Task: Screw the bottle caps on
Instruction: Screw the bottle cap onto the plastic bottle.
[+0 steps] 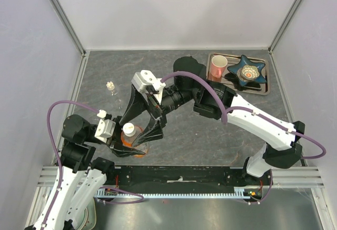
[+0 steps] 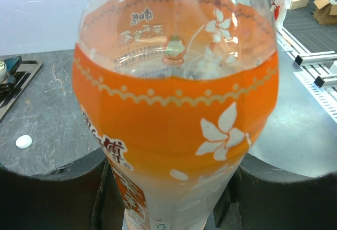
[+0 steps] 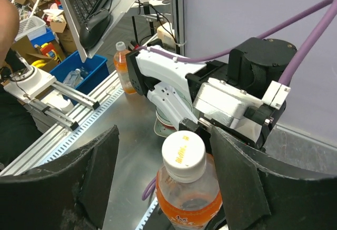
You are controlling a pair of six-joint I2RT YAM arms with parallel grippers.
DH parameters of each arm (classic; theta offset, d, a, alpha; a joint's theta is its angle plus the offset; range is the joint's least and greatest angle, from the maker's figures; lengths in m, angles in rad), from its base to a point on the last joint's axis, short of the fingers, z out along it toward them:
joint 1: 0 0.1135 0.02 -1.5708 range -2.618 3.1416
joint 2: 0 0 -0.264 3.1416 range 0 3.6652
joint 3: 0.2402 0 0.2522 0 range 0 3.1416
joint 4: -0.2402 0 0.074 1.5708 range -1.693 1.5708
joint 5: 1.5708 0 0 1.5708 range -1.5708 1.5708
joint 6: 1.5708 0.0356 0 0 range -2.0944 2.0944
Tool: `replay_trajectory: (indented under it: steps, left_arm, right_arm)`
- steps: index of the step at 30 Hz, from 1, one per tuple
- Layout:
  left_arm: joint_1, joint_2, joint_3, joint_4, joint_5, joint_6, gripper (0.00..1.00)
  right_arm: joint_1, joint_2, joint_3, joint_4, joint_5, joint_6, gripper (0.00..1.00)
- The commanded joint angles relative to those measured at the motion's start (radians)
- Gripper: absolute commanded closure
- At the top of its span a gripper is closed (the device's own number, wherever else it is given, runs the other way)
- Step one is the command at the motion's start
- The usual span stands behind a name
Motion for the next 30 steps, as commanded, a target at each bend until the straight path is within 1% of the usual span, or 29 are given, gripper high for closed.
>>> replay_trajectory:
  steps: [1, 8, 18, 22, 24, 25, 30]
  left_arm:
    - [0.004, 0.000, 0.011, 0.034, 0.020, -0.044, 0.98]
    - [0.004, -0.003, 0.012, 0.034, 0.003, -0.047, 0.98]
    - [0.004, -0.003, 0.017, 0.046, -0.006, -0.064, 0.98]
    - [0.004, -0.003, 0.018, 0.048, -0.015, -0.068, 0.98]
    - [0.004, -0.001, 0.020, 0.048, -0.021, -0.070, 0.98]
    - [0.005, -0.001, 0.021, 0.048, -0.024, -0.071, 0.98]
    - [0.005, -0.001, 0.025, 0.048, -0.030, -0.074, 0.98]
  right_arm:
    - [-0.012, 0.004, 0.013, 0.112, -0.071, 0.047, 0.25]
    - [-0.023, 0.019, 0.000, 0.169, -0.093, 0.098, 0.33]
    - [-0.027, 0.041, 0.003, 0.175, -0.096, 0.115, 0.36]
    - [-0.031, 0.044, 0.004, 0.183, -0.102, 0.127, 0.43]
    - [-0.029, 0.047, 0.003, 0.186, -0.103, 0.132, 0.45]
    - [-0.032, 0.045, 0.003, 0.186, -0.107, 0.133, 0.47]
    - [-0.031, 0.045, -0.010, 0.186, -0.107, 0.135, 0.50]
